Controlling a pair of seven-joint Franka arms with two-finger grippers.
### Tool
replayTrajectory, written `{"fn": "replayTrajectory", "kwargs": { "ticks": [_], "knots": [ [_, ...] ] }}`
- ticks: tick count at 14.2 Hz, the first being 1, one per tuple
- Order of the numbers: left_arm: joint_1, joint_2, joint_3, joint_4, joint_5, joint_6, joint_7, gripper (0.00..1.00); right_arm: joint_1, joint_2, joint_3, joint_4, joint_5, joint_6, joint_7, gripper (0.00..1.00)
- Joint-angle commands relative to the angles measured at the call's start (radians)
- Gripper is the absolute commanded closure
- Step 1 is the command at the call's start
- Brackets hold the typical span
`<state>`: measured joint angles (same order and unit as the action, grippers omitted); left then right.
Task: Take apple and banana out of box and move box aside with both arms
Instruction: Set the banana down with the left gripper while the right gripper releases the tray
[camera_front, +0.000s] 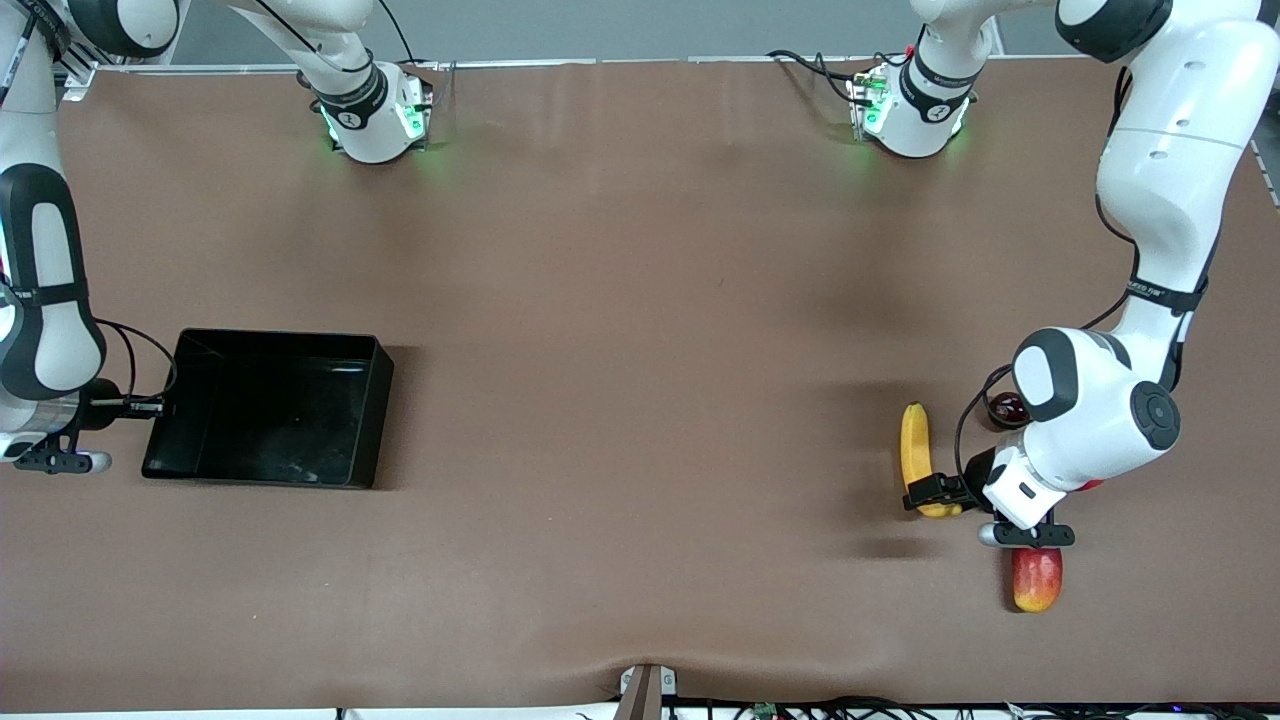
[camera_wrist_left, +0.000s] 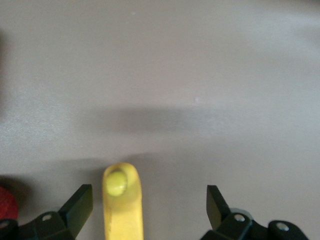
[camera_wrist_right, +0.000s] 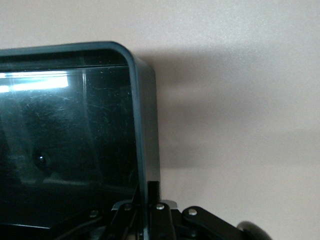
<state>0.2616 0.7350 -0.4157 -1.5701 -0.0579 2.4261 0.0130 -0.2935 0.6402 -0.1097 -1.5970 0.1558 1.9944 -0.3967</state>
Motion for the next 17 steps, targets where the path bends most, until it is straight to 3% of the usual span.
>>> {"fn": "replayTrajectory", "kwargs": {
  "ticks": [1,4,8,10,14,17],
  "knots": [
    [0.001,-0.110,-0.008,-0.018,-0.022,-0.123,0.002,0.00,-0.015,-0.016,0.021,0.009,0.016,-0.019,-0.011,0.01],
    [0.005,-0.227,-0.008,-0.016,-0.020,-0.283,0.002,0.00,-0.003,-0.028,0.022,0.061,0.018,-0.020,-0.010,0.00],
    [0.007,-0.382,0.003,-0.013,-0.011,-0.516,-0.057,0.00,0.028,-0.027,0.027,0.235,0.013,-0.023,-0.039,0.00],
    [0.007,-0.449,0.005,-0.013,-0.010,-0.571,-0.082,0.00,0.048,-0.019,0.028,0.335,0.013,-0.022,-0.037,0.00],
    [0.033,-0.563,0.005,-0.013,-0.008,-0.657,-0.067,0.00,0.201,-0.092,0.019,0.358,0.005,-0.064,0.007,0.00],
    [0.036,-0.609,0.005,0.002,-0.002,-0.716,-0.065,0.00,0.284,-0.192,0.019,0.348,-0.008,-0.263,0.293,0.00]
  ]
}}
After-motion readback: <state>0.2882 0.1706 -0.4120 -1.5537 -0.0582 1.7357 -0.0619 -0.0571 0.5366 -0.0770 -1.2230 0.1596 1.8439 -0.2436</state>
